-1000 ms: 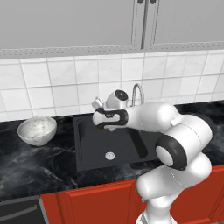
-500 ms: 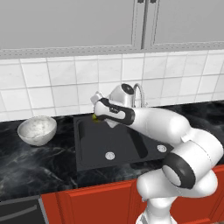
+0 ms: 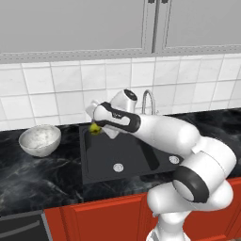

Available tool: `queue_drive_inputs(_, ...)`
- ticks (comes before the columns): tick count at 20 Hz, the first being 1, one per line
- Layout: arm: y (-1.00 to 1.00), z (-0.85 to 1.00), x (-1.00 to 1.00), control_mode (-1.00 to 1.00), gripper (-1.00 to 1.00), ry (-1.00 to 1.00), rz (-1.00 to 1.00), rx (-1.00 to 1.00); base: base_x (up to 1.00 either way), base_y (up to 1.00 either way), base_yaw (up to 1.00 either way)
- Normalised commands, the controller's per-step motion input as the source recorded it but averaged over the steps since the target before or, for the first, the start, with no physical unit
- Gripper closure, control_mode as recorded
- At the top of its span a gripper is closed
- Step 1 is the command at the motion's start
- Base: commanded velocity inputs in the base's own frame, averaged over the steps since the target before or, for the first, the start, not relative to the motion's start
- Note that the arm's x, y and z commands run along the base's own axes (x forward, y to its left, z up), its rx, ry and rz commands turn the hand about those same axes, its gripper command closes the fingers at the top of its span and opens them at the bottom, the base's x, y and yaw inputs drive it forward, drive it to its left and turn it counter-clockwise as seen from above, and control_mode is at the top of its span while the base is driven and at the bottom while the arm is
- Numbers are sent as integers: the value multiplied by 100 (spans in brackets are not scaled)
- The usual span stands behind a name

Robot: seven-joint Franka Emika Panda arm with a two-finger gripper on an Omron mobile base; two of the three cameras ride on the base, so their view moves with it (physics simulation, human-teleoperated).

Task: Pick the bell peppers from the sink and place them in one bowl. Place the pear in the other bowl. Then turn off the sink faucet.

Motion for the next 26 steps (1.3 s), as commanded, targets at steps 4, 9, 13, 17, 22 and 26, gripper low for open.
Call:
queue_drive_inputs(4,40,16,-17,-100,100,0,16,0,0,0,0)
queue_drive_inputs(9,37,28,-22,-100,100,0,9,0,0,0,0)
queue_drive_inputs(13,44,20,-8,-100,100,0,5,-2,0,0,0)
queue_drive_inputs(17,42,16,0,-100,100,5,4,-2,0,0,0)
queue_drive_inputs(22,37,13,0,-100,100,9,3,-1,0,0,0)
queue_drive_inputs(26,22,0,5,-100,100,6,0,-6,0,0,0)
